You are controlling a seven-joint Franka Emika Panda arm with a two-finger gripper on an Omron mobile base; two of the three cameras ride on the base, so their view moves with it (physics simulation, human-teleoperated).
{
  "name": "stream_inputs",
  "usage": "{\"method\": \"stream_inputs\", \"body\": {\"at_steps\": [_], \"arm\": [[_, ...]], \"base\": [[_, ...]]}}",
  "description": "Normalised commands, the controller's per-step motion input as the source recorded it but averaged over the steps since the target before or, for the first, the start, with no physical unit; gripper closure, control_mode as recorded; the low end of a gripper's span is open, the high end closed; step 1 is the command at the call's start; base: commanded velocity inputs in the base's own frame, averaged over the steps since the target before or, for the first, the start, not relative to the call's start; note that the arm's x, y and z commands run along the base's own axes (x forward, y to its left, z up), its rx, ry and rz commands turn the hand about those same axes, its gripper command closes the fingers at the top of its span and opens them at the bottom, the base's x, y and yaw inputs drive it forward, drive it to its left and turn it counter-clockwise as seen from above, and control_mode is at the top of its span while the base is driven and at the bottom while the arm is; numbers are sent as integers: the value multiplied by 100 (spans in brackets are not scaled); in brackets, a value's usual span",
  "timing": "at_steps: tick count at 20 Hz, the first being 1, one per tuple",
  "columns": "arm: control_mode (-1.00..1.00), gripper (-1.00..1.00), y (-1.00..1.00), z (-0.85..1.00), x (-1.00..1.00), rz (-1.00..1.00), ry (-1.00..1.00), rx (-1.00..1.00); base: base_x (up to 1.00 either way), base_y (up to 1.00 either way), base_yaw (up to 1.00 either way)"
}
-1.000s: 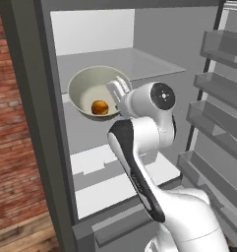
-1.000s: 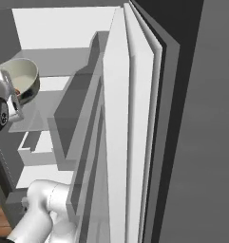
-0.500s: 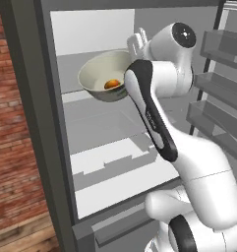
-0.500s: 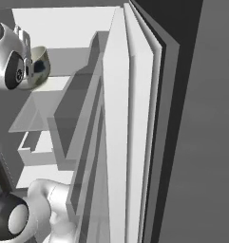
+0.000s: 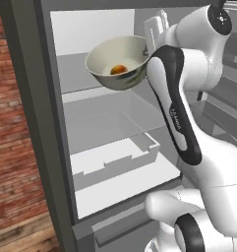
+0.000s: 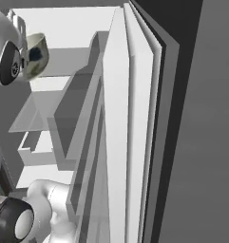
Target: Move the mug from next to the sink to the open cabinet. Then, move the bowl with the peach to the fridge to clear the area for faucet cleaning.
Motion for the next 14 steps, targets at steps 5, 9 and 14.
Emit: {"method": "stream_inputs", "body": {"at_steps": [5,9,14], "arm": [[-100,100,0,-49,26,-2,-19,5],[-100,100,0,-21,49,-8,-12,29],[-100,100,0,0,67,-13,-2,30]], "base": [[0,0,0],[0,0,0],[0,0,0]]}}
